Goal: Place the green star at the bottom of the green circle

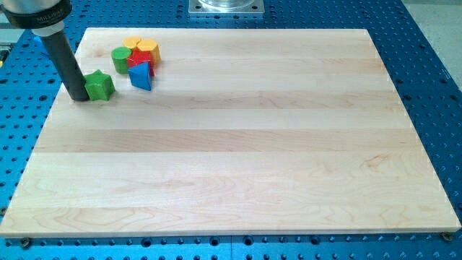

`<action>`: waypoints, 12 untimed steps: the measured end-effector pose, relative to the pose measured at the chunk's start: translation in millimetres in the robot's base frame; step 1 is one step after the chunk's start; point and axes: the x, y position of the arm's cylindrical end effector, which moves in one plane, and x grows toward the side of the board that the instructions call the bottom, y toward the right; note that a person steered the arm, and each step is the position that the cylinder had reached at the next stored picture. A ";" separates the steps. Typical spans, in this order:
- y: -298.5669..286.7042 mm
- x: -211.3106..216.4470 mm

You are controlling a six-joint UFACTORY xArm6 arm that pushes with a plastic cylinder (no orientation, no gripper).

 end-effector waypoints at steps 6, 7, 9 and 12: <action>23.6 13.9; 34.5 6.3; 35.5 -22.8; 94.3 52.9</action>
